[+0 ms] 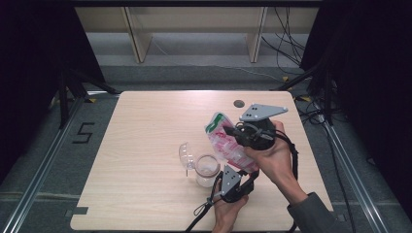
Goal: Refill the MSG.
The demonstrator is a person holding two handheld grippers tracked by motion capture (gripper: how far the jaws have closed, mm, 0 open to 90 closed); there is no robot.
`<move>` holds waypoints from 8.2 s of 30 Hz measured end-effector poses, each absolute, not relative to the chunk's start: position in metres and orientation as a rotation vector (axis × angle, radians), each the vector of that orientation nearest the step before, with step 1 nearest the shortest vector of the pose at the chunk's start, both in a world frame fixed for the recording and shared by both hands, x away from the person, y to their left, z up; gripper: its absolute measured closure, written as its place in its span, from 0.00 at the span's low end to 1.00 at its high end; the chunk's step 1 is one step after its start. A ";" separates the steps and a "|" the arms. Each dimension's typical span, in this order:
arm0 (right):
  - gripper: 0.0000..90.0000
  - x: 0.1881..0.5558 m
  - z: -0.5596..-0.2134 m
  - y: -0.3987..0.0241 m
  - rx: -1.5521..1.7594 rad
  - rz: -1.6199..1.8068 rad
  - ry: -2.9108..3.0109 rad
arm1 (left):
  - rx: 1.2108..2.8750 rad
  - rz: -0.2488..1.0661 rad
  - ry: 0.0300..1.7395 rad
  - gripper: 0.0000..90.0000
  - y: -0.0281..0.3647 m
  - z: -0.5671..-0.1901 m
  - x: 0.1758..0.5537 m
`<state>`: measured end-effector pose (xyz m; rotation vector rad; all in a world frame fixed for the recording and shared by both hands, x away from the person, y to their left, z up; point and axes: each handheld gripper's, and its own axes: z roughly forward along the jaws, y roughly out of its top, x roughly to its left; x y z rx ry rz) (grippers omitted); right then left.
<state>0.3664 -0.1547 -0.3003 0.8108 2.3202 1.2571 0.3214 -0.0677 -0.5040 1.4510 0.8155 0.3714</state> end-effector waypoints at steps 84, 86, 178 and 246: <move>1.00 0.384 -0.323 -0.102 0.764 1.077 2.467 | 1.424 0.301 0.763 0.81 -0.065 -0.511 0.328; 1.00 0.384 -0.324 -0.102 0.767 1.074 2.469 | 1.417 0.303 0.758 0.81 -0.066 -0.511 0.328; 1.00 0.388 -0.337 -0.086 0.758 1.014 2.493 | 1.422 0.273 0.731 0.83 -0.066 -0.510 0.328; 1.00 0.388 -0.337 -0.079 0.718 0.998 2.495 | 1.363 0.244 0.711 0.83 -0.068 -0.506 0.328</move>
